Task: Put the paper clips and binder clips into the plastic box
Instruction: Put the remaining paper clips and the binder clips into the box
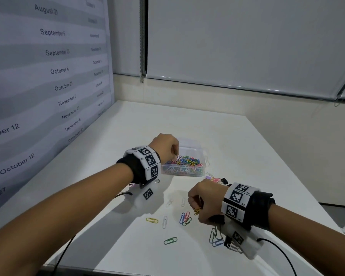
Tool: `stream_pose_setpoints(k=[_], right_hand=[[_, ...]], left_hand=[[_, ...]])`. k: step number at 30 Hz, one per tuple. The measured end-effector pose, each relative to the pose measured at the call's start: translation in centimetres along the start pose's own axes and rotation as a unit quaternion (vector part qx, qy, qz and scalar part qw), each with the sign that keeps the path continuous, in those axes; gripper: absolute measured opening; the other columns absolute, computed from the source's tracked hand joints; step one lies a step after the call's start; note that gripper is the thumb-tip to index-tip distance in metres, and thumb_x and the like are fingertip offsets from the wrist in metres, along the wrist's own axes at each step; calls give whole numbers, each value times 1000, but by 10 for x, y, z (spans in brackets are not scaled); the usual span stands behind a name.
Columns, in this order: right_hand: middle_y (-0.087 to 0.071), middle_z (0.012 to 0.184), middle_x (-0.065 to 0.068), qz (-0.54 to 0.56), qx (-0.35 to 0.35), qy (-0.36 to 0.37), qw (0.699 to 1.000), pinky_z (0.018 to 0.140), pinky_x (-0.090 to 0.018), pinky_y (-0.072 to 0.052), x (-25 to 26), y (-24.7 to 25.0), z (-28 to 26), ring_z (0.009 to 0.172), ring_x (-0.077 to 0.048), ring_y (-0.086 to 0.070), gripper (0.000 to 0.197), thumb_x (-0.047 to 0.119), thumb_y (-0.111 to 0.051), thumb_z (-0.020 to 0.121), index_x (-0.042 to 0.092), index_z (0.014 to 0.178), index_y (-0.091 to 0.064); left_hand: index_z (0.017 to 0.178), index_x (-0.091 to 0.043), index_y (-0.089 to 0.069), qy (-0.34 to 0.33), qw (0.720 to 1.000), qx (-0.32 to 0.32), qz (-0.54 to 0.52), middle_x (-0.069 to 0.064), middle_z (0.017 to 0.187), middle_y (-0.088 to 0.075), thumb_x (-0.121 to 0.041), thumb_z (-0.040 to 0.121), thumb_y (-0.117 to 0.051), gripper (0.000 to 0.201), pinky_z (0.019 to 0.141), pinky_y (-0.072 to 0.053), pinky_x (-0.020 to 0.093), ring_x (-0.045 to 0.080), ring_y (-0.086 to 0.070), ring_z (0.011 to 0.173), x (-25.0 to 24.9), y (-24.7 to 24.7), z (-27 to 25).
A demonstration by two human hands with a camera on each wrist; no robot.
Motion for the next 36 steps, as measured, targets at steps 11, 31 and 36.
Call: stream_pose_setpoints(k=[11,31,36], right_hand=[[-56,59,6,105,-147,-33,983,42,-12,-45,-22,50,17,48,-6,-58,27,-6,-61,71,16,59,-51],[-58,97,8,34,-60,18,997,64,-6,-40,-44,4,-46,78,-4,-57,32,36,-76,70,30,99,-66],[-56,81,21,72,-80,52,993,67,0,-35,-49,-9,-50,76,15,-52,28,23,-74,75,28,102,-69]], left_hand=[[105,-9,-68,41,999,30,-18,11,122,-61,17,81,-38,47,91,-46,30,24,-55,114,16,-15,-3],[131,-21,-28,39,950,288,116,-2,121,-33,-69,52,-73,102,94,-47,41,21,-50,111,3,-50,-130],[133,-21,-30,31,961,267,69,-1,123,-33,-49,67,-74,84,91,-47,36,22,-53,106,-10,-56,-132]])
Point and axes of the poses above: each hand's wrist, its own z-axis towards the middle knuckle, its own y-axis out of the back of the hand, x = y × z, the point moved 4 cm from there along z, towards the middle knuckle
